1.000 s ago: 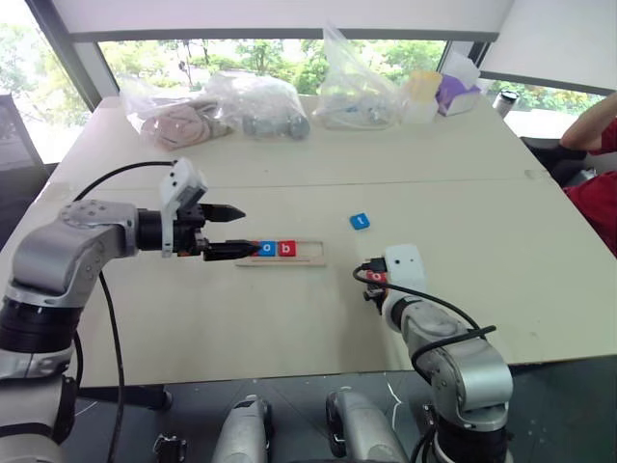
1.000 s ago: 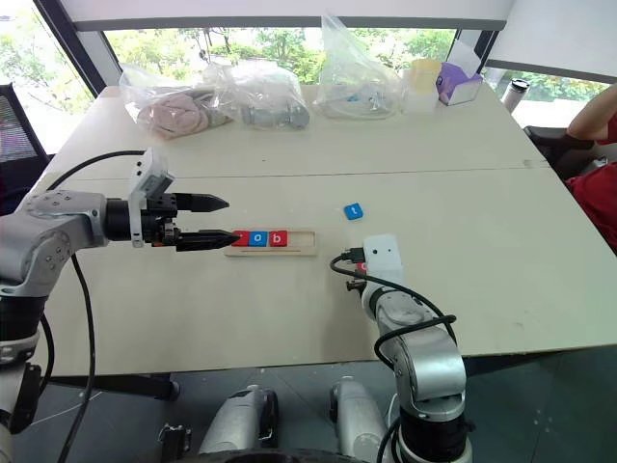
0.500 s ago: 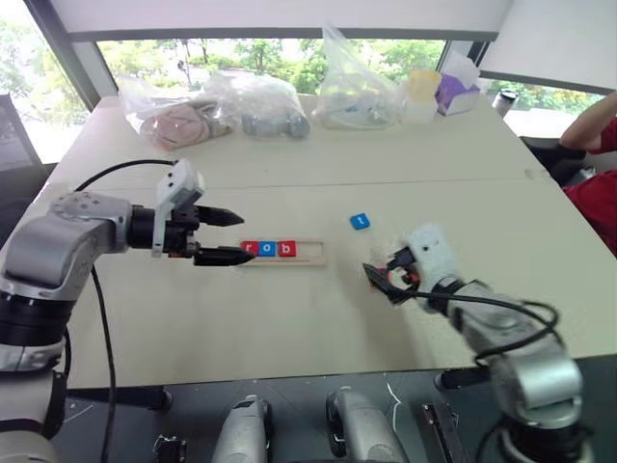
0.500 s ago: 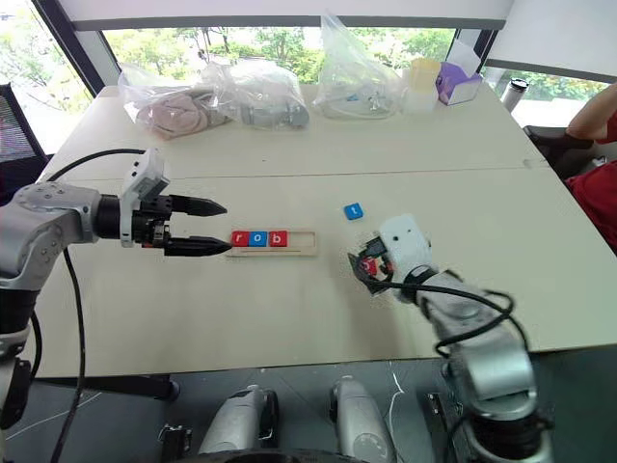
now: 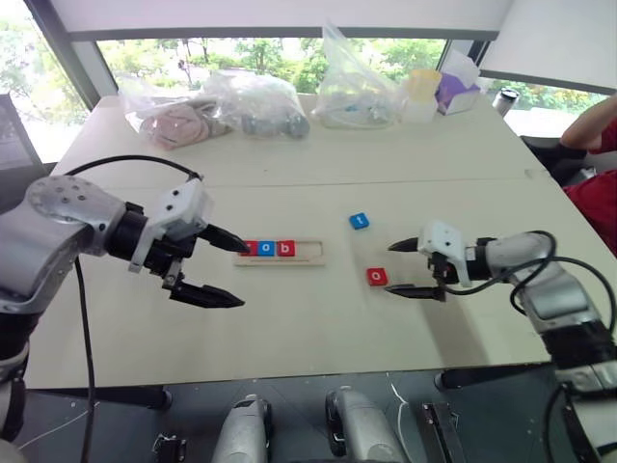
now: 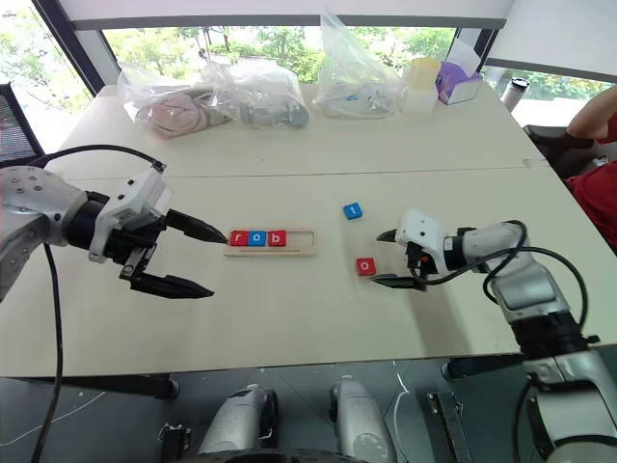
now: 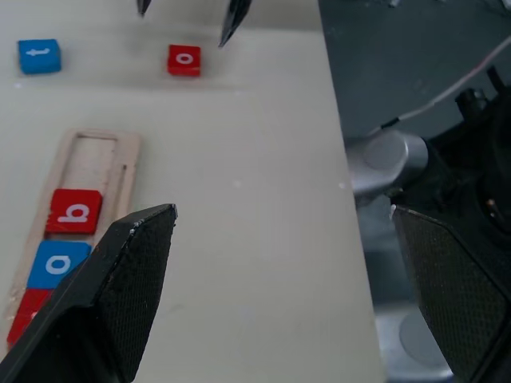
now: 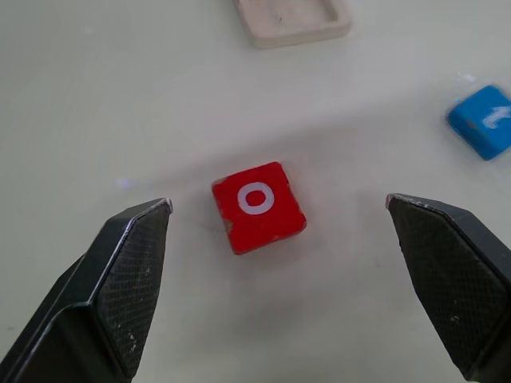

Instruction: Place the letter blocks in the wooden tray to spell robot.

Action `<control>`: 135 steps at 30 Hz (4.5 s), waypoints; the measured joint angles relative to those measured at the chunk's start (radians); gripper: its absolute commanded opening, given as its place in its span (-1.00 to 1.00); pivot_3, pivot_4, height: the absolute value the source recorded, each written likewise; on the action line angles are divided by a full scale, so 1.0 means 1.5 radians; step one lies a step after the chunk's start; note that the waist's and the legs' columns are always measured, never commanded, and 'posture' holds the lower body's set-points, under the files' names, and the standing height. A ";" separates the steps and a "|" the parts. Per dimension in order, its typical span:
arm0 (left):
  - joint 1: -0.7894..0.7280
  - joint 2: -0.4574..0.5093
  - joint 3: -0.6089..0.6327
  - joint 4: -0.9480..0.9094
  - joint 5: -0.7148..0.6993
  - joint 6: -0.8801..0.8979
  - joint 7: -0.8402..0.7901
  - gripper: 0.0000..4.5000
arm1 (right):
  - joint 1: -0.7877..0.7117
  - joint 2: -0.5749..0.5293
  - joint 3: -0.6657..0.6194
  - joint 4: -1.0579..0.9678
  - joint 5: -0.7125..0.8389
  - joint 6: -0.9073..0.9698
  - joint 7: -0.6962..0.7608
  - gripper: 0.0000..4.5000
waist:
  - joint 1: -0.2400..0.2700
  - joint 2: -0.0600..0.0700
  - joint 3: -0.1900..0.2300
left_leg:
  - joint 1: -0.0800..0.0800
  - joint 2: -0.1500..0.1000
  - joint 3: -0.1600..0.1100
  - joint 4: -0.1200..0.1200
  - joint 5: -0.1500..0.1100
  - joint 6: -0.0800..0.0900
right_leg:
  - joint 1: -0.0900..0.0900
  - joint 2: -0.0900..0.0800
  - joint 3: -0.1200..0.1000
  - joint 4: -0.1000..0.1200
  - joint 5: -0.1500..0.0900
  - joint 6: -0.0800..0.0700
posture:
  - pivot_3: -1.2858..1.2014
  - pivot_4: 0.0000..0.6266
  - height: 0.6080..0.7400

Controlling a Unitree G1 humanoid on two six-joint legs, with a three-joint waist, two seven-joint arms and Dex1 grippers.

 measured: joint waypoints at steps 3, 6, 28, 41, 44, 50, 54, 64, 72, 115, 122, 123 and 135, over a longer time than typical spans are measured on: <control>-0.001 -0.006 0.023 -0.027 -0.028 0.028 0.029 1.00 | -0.032 0.031 0.030 0.088 -0.027 -0.057 0.011 0.97 | 0.001 0.000 0.000 | 0.000 0.000 0.000 0.001 0.000 0.000 | 0.000 -0.001 0.000 0.000 0.000 0.001 | 0.03 -0.52 1.00; 0.018 -0.003 0.041 -0.041 -0.038 0.040 0.049 1.00 | -0.050 0.038 0.035 0.130 -0.036 -0.110 0.020 0.87 | 0.000 0.000 0.000 | 0.000 0.000 0.000 0.001 0.000 0.000 | 0.001 -0.001 0.000 0.000 0.001 0.001 | 0.03 -0.52 1.00; 0.109 0.069 0.058 0.078 0.027 -0.027 0.052 1.00 | -0.123 0.135 0.038 -0.022 0.023 0.139 0.006 -0.49 | -0.012 0.002 0.001 | 0.011 0.001 0.001 -0.002 0.000 0.000 | 0.006 0.001 0.005 0.003 0.000 -0.001 | 0.03 -0.52 1.00; 0.131 0.076 0.106 0.180 0.065 -0.064 0.061 1.00 | -0.339 0.288 0.147 0.371 -0.144 -0.025 -0.098 -0.49 | -0.002 0.001 0.001 | -0.001 0.000 0.005 0.001 0.000 0.000 | -0.003 -0.003 0.007 0.000 0.001 0.003 | 0.03 -0.52 1.00; 0.155 0.067 0.120 0.151 0.051 -0.047 0.075 1.00 | -0.368 0.299 0.145 0.440 -0.160 -0.064 -0.097 -0.49 | -0.002 0.001 0.001 | -0.001 0.000 0.004 0.000 0.000 0.000 | -0.003 -0.002 0.007 0.001 0.001 0.003 | 0.03 -0.52 1.00; 0.183 0.059 0.144 0.113 0.033 -0.029 0.098 1.00 | -0.383 0.308 0.133 0.487 -0.167 -0.099 -0.077 -0.49 | -0.002 0.001 0.001 | 0.000 0.000 0.003 0.000 0.000 0.000 | -0.003 -0.001 0.007 0.003 0.002 0.003 | 0.03 -0.52 1.00; 0.191 0.057 0.146 0.107 0.028 -0.019 0.109 1.00 | -0.385 0.308 0.127 0.491 -0.167 -0.097 -0.058 -0.49 | -0.002 0.001 0.001 | 0.000 0.000 0.003 0.000 0.000 0.000 | -0.003 -0.001 0.007 0.002 0.002 0.003 | 0.03 -0.52 1.00; 0.190 0.055 0.146 0.107 0.022 -0.020 0.122 1.00 | -0.385 0.312 0.125 0.491 -0.174 -0.099 -0.052 -0.49 | -0.002 0.001 0.001 | 0.000 0.000 0.003 0.000 0.000 0.000 | -0.003 -0.001 0.007 0.003 0.002 0.003 | 0.03 -0.52 1.00; 0.189 0.048 0.145 0.107 0.021 -0.020 0.125 1.00 | -0.377 0.308 0.125 0.448 -0.174 -0.083 -0.046 -0.49 | -0.002 0.001 0.001 | 0.000 0.000 0.003 0.000 0.000 0.000 | -0.003 -0.001 0.007 0.002 0.002 0.003 | 0.03 -0.52 1.00; 0.169 -0.006 0.137 0.122 0.037 -0.022 0.152 1.00 | -0.350 0.349 0.126 0.385 -0.199 -0.021 -0.064 -0.49 | -0.004 0.000 0.001 | 0.001 0.000 0.003 0.000 0.000 0.000 | -0.003 -0.001 0.007 0.003 0.002 0.003 | 0.03 -0.52 1.00; 0.163 -0.017 0.117 0.131 0.050 -0.027 0.153 1.00 | -0.350 0.350 0.126 0.372 -0.198 0.007 -0.064 -0.49 | -0.004 0.000 0.001 | 0.001 0.000 0.003 0.000 0.000 0.000 | -0.003 -0.001 0.007 0.003 0.002 0.003 | 0.03 -0.52 1.00; 0.163 -0.017 0.117 0.134 0.051 -0.029 0.153 1.00 | -0.350 0.350 0.126 0.369 -0.198 0.012 -0.064 -0.27 | -0.004 0.000 0.001 | 0.001 0.000 0.003 0.000 0.000 0.000 | -0.003 -0.001 0.007 0.003 0.002 0.003 | 0.03 -0.52 1.00; 0.148 -0.021 0.111 0.156 0.067 -0.048 0.151 1.00 | -0.351 0.350 0.089 0.355 -0.167 0.063 -0.081 0.99 | -0.002 0.000 0.001 | 0.000 0.000 0.003 0.000 0.000 0.000 | -0.003 -0.001 0.007 0.003 0.002 0.003 | 0.03 -0.52 1.00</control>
